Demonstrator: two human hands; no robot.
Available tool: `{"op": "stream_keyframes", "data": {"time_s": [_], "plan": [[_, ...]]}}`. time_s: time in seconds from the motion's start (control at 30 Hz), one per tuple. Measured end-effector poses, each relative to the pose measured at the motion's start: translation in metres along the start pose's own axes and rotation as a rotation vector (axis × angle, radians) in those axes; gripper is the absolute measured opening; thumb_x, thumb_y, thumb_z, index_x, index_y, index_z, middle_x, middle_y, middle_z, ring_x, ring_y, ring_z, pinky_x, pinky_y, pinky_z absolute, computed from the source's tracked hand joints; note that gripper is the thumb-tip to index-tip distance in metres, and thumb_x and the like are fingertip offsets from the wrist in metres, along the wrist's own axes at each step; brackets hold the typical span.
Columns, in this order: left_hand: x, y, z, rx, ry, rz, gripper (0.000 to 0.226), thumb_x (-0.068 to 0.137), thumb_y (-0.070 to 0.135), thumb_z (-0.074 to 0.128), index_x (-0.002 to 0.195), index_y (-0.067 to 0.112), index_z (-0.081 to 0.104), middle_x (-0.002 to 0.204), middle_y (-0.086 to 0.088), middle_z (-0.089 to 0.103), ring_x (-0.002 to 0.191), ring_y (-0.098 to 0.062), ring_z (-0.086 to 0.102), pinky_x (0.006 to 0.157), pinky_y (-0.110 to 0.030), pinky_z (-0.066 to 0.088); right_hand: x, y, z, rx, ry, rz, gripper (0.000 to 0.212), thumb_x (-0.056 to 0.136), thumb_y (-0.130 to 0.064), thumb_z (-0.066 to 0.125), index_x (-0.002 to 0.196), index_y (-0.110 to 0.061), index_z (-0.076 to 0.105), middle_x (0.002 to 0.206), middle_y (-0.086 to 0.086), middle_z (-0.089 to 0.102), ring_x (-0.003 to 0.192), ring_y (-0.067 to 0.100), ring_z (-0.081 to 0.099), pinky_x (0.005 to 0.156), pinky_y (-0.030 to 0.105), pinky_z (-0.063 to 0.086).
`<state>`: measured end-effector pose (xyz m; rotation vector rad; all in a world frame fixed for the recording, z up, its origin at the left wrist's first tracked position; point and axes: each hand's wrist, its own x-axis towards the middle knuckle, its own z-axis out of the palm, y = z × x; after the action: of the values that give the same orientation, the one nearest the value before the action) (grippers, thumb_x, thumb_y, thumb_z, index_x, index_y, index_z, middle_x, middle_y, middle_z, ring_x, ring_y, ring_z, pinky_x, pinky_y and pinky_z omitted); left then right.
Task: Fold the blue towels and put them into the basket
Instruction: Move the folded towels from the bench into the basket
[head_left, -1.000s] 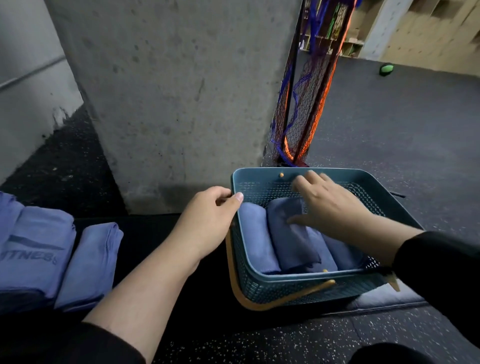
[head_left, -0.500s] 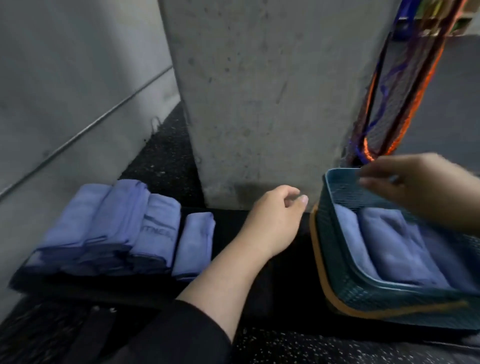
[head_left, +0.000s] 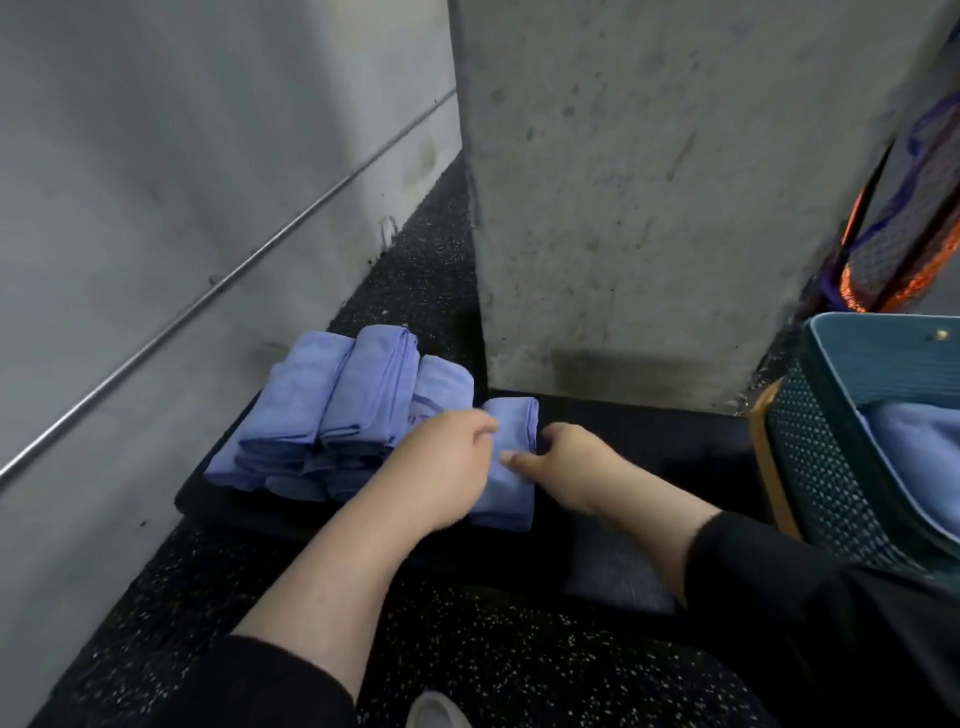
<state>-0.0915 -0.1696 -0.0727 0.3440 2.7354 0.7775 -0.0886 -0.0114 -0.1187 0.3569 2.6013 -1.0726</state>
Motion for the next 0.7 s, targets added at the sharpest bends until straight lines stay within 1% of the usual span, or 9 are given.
{"op": "stream_keyframes", "data": {"time_s": [0.1,0.2,0.3,0.4,0.43,0.5,0.57,0.63,0.7], "plan": [[-0.017,-0.004,0.003,0.232,-0.308,0.097,0.035,0.107,0.024,0.039,0.134,0.012,0.058,0.14,-0.008,0.058,0.127,-0.025,0.053,0.104,-0.034,0.039,0.025,0.005,0.027,0.211,0.054,0.147,0.056,0.081,-0.05,0.075,0.112,-0.006,0.056,0.103,0.011,0.066,0.086,0.026,0.065,0.07,0.038,0.058],[-0.017,-0.009,0.006,0.304,-0.379,0.112,0.036,0.107,0.022,0.036,0.135,0.011,0.056,0.143,-0.011,0.055,0.129,-0.026,0.051,0.105,-0.037,0.04,0.039,0.001,0.038,0.271,0.075,0.196,0.051,0.078,-0.036,0.08,0.11,-0.006,0.054,0.1,0.012,0.064,0.086,0.028,0.066,0.066,0.039,0.057],[-0.011,-0.011,0.001,0.209,-0.259,0.06,0.032,0.105,0.021,0.038,0.125,0.015,0.063,0.13,-0.008,0.063,0.117,-0.026,0.059,0.1,-0.038,0.046,0.041,0.0,0.042,0.436,0.1,0.208,0.036,0.078,-0.022,0.076,0.104,-0.003,0.059,0.091,0.013,0.064,0.077,0.025,0.062,0.056,0.03,0.045],[-0.003,-0.006,-0.007,-0.022,0.02,-0.032,0.023,0.102,0.03,0.046,0.106,0.023,0.067,0.106,-0.002,0.072,0.098,-0.026,0.067,0.089,-0.041,0.053,0.028,0.001,0.034,0.692,0.203,0.147,0.018,0.083,-0.015,0.069,0.096,-0.004,0.066,0.093,0.016,0.072,0.078,0.027,0.068,0.062,0.034,0.053],[-0.002,-0.002,-0.01,-0.059,0.084,-0.056,0.024,0.102,0.036,0.048,0.113,0.026,0.066,0.111,-0.001,0.072,0.104,-0.025,0.066,0.093,-0.039,0.052,0.021,0.0,0.028,0.76,0.232,0.107,0.013,0.084,-0.014,0.068,0.094,-0.007,0.067,0.092,0.016,0.073,0.081,0.029,0.071,0.067,0.037,0.057],[-0.001,0.008,-0.013,-0.113,0.132,-0.095,0.045,0.1,0.048,0.051,0.139,0.027,0.054,0.133,0.002,0.064,0.125,-0.023,0.057,0.105,-0.036,0.044,-0.001,-0.004,0.015,0.836,0.249,0.017,0.009,0.085,-0.014,0.068,0.094,-0.012,0.07,0.091,0.011,0.075,0.09,0.03,0.073,0.081,0.045,0.06],[-0.004,0.02,-0.013,-0.26,0.147,-0.112,0.059,0.096,0.055,0.054,0.146,0.023,0.048,0.141,0.003,0.059,0.127,-0.02,0.056,0.107,-0.035,0.043,-0.027,-0.009,0.0,0.832,0.217,-0.076,0.012,0.086,-0.015,0.068,0.097,-0.016,0.071,0.093,0.008,0.076,0.095,0.029,0.072,0.088,0.049,0.059],[-0.005,0.033,-0.013,-0.465,0.187,-0.085,0.044,0.093,0.054,0.059,0.123,0.023,0.065,0.12,0.006,0.07,0.102,-0.009,0.067,0.088,-0.029,0.054,-0.055,-0.015,-0.015,0.803,0.173,-0.151,0.017,0.084,-0.017,0.067,0.101,-0.018,0.071,0.096,0.006,0.076,0.097,0.028,0.072,0.091,0.051,0.057],[-0.009,0.053,-0.012,-0.664,0.22,-0.039,0.029,0.091,0.047,0.067,0.097,0.019,0.069,0.089,0.003,0.075,0.077,-0.006,0.071,0.066,-0.023,0.056,-0.08,-0.017,-0.033,0.822,0.157,-0.193,0.021,0.083,-0.023,0.068,0.104,-0.018,0.07,0.098,0.004,0.076,0.097,0.023,0.073,0.092,0.05,0.057]]}}
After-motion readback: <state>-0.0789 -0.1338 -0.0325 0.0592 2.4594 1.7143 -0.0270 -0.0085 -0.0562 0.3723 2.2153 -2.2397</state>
